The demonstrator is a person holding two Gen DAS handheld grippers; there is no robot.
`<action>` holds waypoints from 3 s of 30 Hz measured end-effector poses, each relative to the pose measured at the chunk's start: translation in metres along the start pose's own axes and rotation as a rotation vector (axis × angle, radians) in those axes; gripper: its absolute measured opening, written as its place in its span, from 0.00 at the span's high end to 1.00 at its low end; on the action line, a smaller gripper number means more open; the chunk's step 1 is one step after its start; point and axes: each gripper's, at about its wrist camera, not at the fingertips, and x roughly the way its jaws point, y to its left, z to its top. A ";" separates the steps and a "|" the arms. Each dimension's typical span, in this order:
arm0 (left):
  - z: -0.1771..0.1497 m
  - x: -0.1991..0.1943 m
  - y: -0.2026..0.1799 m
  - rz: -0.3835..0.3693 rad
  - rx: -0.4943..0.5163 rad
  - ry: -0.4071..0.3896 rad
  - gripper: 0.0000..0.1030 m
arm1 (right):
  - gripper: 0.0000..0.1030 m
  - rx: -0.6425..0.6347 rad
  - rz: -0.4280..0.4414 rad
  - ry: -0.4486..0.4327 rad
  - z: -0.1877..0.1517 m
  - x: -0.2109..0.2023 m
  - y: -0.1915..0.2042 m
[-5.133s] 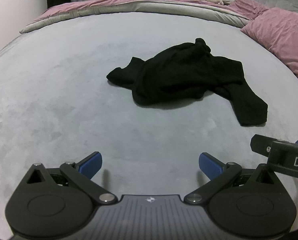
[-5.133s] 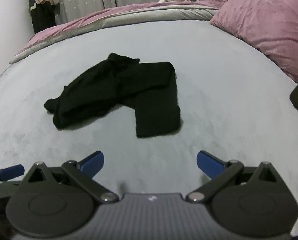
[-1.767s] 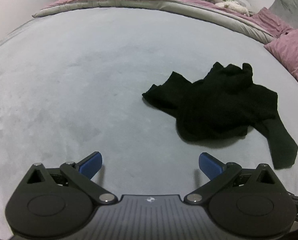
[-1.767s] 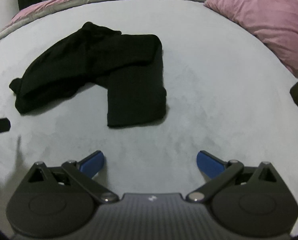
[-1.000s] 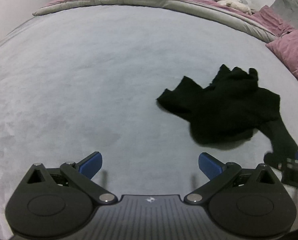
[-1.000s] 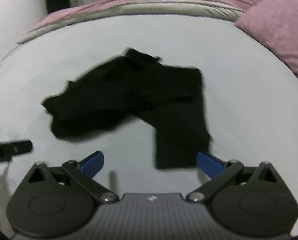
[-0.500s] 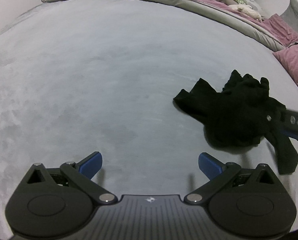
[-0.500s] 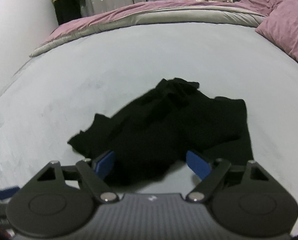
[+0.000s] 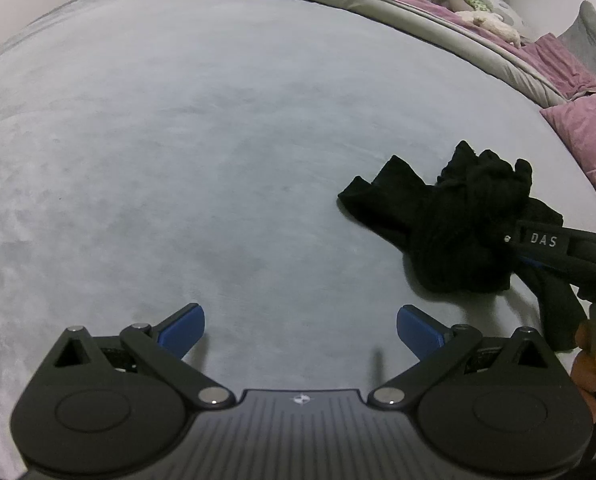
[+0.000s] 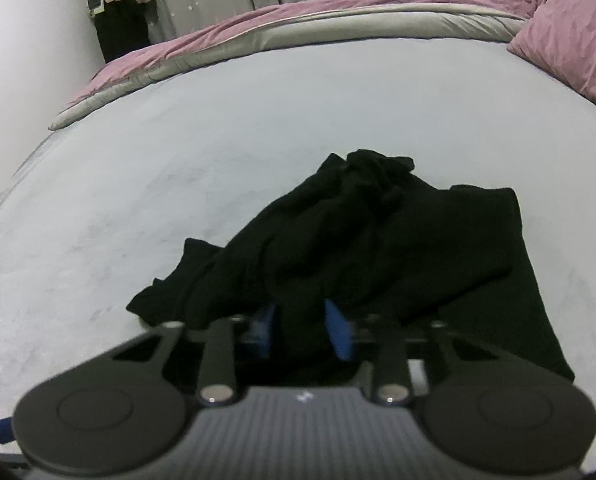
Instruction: Fold clothes
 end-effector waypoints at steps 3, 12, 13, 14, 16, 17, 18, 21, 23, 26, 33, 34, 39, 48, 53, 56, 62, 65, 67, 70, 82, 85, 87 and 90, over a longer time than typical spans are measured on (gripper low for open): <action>0.000 0.000 -0.001 -0.002 0.001 0.000 0.00 | 0.86 0.000 0.020 -0.010 -0.004 -0.012 -0.001; 0.000 0.002 -0.004 -0.011 0.006 0.002 0.00 | 0.89 0.001 0.080 -0.040 -0.015 -0.048 -0.005; 0.000 0.001 -0.004 -0.013 0.008 0.002 0.00 | 0.89 0.001 0.087 -0.043 -0.016 -0.052 -0.005; -0.001 0.001 -0.005 -0.015 0.010 0.001 0.00 | 0.89 0.001 0.093 -0.047 -0.017 -0.056 -0.006; -0.002 0.001 -0.006 -0.017 0.013 0.001 0.00 | 0.89 0.000 0.108 -0.049 -0.021 -0.064 -0.006; -0.002 0.001 -0.007 -0.019 0.015 0.003 0.00 | 0.89 -0.002 0.118 -0.047 -0.025 -0.069 -0.007; -0.002 0.002 -0.008 -0.021 0.017 0.005 0.00 | 0.89 -0.003 0.127 -0.045 -0.029 -0.074 -0.008; -0.003 0.003 -0.011 -0.029 0.023 0.013 0.00 | 0.89 -0.004 0.142 -0.036 -0.041 -0.085 -0.010; -0.005 0.004 -0.015 -0.036 0.029 0.017 0.00 | 0.89 -0.005 0.152 -0.030 -0.050 -0.092 -0.011; -0.007 0.004 -0.020 -0.045 0.044 0.020 0.00 | 0.90 0.002 0.170 -0.018 -0.061 -0.101 -0.016; -0.015 0.000 -0.035 -0.136 0.065 0.020 0.00 | 0.90 -0.002 0.204 0.034 -0.088 -0.109 -0.024; -0.016 0.000 -0.036 -0.146 0.063 0.020 0.00 | 0.90 0.000 0.208 0.039 -0.092 -0.110 -0.026; -0.021 0.000 -0.038 -0.188 0.054 0.016 0.01 | 0.90 0.017 0.246 0.070 -0.099 -0.111 -0.034; -0.029 0.004 -0.042 -0.234 0.027 0.018 0.03 | 0.90 0.012 0.314 0.136 -0.105 -0.110 -0.040; -0.034 -0.001 -0.049 -0.273 0.053 -0.009 0.12 | 0.90 -0.012 0.311 0.147 -0.105 -0.115 -0.038; -0.036 -0.002 -0.050 -0.299 0.057 -0.009 0.16 | 0.90 -0.009 0.311 0.155 -0.106 -0.115 -0.042; -0.037 0.004 -0.049 -0.335 0.037 0.022 0.28 | 0.90 -0.037 0.315 0.181 -0.108 -0.119 -0.042; -0.035 0.005 -0.047 -0.337 0.032 0.023 0.36 | 0.90 -0.039 0.348 0.213 -0.109 -0.119 -0.044; -0.035 0.006 -0.045 -0.349 0.027 0.027 0.46 | 0.91 -0.027 0.364 0.229 -0.109 -0.119 -0.048; -0.035 0.009 -0.043 -0.373 0.015 0.038 0.57 | 0.90 0.004 0.373 0.240 -0.110 -0.116 -0.055; -0.032 -0.006 -0.037 -0.372 -0.028 -0.055 0.92 | 0.39 0.143 0.322 0.155 -0.091 -0.121 -0.095; -0.032 -0.022 -0.033 -0.331 -0.026 -0.131 0.92 | 0.38 0.185 0.295 0.151 -0.087 -0.116 -0.106; -0.033 -0.030 -0.030 -0.293 -0.022 -0.170 0.92 | 0.38 0.193 0.272 0.148 -0.085 -0.113 -0.109; -0.033 -0.041 -0.021 -0.241 -0.028 -0.206 0.92 | 0.38 0.191 0.241 0.137 -0.082 -0.108 -0.113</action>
